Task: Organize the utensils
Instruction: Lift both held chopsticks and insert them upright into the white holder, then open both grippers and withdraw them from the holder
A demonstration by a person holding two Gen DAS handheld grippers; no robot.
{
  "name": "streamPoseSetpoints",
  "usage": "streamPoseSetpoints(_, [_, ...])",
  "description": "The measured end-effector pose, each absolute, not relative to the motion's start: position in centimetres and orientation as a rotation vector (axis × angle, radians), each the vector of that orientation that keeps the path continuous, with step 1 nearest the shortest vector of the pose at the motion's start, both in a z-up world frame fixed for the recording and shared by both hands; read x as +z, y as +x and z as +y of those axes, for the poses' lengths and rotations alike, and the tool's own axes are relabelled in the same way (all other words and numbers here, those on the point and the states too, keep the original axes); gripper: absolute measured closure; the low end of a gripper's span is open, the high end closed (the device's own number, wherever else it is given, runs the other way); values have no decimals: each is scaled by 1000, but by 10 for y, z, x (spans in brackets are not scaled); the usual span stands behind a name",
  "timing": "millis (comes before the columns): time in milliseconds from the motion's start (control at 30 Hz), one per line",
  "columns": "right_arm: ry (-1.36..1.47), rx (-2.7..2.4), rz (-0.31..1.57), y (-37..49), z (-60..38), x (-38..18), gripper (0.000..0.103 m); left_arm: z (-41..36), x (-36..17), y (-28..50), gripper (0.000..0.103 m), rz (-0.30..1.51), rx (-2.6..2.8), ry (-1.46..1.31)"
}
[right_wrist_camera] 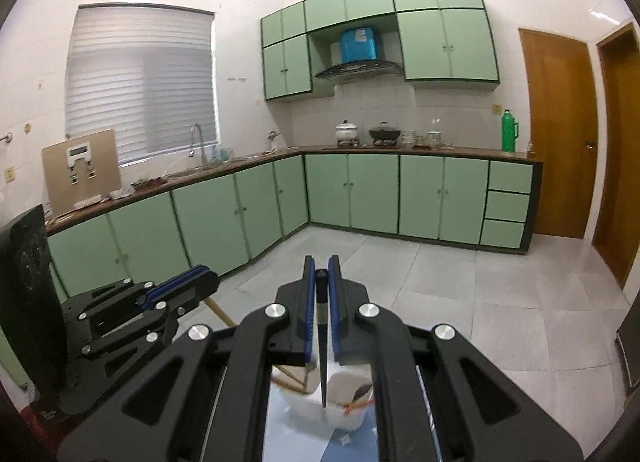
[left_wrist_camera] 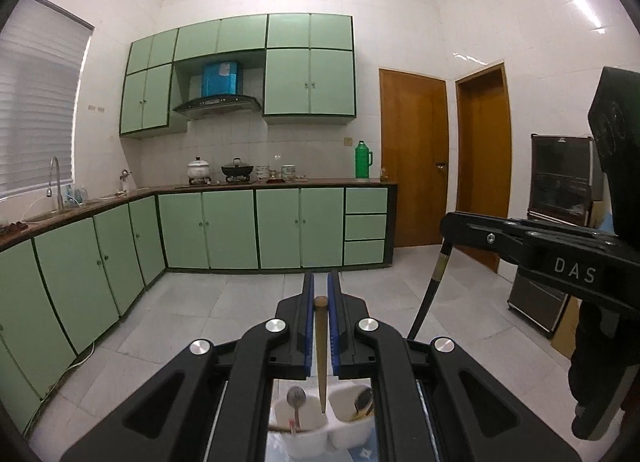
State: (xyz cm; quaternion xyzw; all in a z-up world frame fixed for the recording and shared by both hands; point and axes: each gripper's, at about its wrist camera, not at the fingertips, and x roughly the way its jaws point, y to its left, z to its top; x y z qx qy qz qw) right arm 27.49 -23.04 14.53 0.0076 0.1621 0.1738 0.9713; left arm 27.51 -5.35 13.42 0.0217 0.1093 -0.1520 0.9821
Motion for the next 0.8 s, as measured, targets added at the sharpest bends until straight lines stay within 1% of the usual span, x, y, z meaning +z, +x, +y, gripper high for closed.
streamPoseSetpoints(133, [15, 322, 347, 309, -234, 123, 97, -59, 114, 304, 97, 256, -294, 55])
streamPoseSetpoints(333, [14, 305, 423, 350, -233, 73, 97, -62, 75, 339, 97, 340, -294, 57])
streamPoseSetpoints(500, [8, 312, 491, 364, -222, 45, 97, -62, 53, 353, 96, 394, -296, 57])
streamPoseSetpoints(567, [7, 320, 523, 366, -218, 37, 95, -60, 50, 357, 94, 409, -290, 49])
streamPoseSetpoints(633, [16, 312, 525, 364, -218, 36, 86, -58, 52, 356, 90, 408, -293, 44])
streamPoseSetpoints(700, [23, 290, 501, 358, -222, 42, 71, -54, 58, 350, 86, 390, -287, 42])
streamPoseSetpoints(800, [6, 234, 453, 342, -230, 57, 67, -46, 70, 333, 78, 359, -279, 31])
